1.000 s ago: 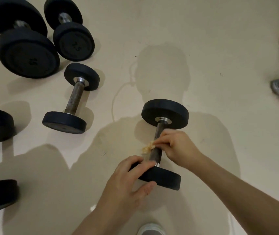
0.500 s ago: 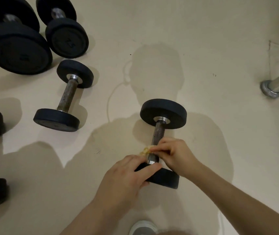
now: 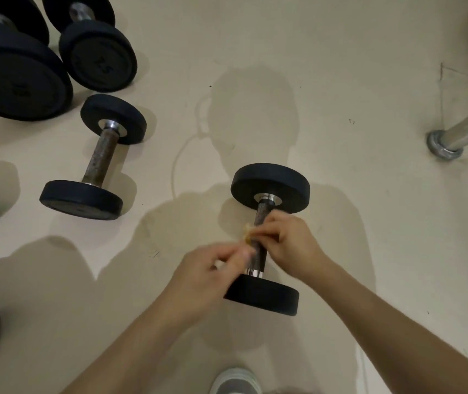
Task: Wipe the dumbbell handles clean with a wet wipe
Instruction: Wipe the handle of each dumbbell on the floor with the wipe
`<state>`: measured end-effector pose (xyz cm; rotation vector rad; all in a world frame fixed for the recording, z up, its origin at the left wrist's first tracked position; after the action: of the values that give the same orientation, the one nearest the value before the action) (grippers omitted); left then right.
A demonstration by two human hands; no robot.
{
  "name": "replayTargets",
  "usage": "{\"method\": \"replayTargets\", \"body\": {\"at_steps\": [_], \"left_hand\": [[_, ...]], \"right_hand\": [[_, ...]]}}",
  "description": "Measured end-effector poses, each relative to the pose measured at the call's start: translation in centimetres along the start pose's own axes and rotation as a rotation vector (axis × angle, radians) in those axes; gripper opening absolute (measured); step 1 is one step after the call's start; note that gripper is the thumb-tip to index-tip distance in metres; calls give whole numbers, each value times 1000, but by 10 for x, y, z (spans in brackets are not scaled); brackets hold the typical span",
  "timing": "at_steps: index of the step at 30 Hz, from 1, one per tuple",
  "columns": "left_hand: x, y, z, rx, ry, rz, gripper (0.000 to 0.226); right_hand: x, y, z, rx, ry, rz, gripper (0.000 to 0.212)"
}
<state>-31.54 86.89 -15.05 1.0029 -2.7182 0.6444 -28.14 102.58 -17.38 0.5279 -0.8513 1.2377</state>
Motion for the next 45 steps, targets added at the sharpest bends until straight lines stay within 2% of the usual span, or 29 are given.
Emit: {"method": "replayTargets", "body": {"at_steps": [1, 3, 6, 9, 11, 13, 16, 18, 20, 22, 26, 27, 30, 32, 35, 37, 40, 42, 43, 45], "left_hand": [[3, 15, 1, 46, 66, -68, 11], [-2, 42, 4, 145, 188, -80, 11], [-23, 73, 13, 238, -8, -3, 10], [-33, 79, 11, 206, 40, 17, 11], [-37, 80, 1, 141, 149, -30, 12], [-40, 87, -13, 60, 206, -121, 8], [-40, 96, -23, 71, 95, -212, 5], [-44, 87, -12, 145, 98, -120, 8], [-52, 69, 1, 220, 141, 41, 11], [-57, 63, 1, 197, 207, 103, 16], [-53, 85, -21, 32, 200, -81, 14], [-55, 87, -20, 30, 186, -70, 12], [-69, 68, -5, 111, 220, 158, 15], [-75, 64, -7, 86, 274, 215, 17], [-69, 88, -25, -44, 241, 26, 11], [-69, 95, -30, -67, 173, -31, 10], [-90, 78, -23, -50, 222, 213, 11], [-100, 75, -23, -91, 324, 330, 14], [-103, 80, -31, -154, 360, 310, 16], [-97, 94, -43, -225, 292, 148, 15]], "right_hand": [[-5, -7, 0, -15, 41, 36, 16], [-4, -13, -9, -120, 168, 59, 16], [6, -21, -20, -298, 390, 7, 19], [6, -51, -20, -416, 654, -58, 17], [1, -69, -18, -453, 750, -121, 18], [-1, -79, -18, -480, 720, -265, 16], [7, -89, -20, -498, 583, -522, 7], [6, -95, -26, -531, 562, -575, 8], [6, -100, -34, -579, 579, -609, 12], [6, -104, -39, -631, 568, -630, 22], [11, -120, -34, -639, 434, -591, 24], [10, -123, -28, -606, 413, -561, 22], [0, -130, -9, -501, 394, -479, 25], [-1, -132, -9, -511, 365, -467, 27], [2, -134, -19, -540, 395, -433, 33], [0, -141, -28, -603, 394, -400, 37], [-3, -163, -39, -835, 483, -417, 58], [-5, -171, -35, -954, 607, -344, 68], [-5, -173, -32, -986, 673, -301, 74], [-4, -173, -30, -1011, 735, -257, 94]]}}
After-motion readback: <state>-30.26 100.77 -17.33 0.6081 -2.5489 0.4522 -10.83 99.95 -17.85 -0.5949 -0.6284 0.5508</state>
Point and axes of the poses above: each hand's wrist, its own y-axis towards the middle knuckle, its own x-axis out of the back of the hand, z = x × y, the point moved 7 cm from there along y, towards the middle knuckle, and after that the axes turned 1 degree about -y, right-handed, at the moved point
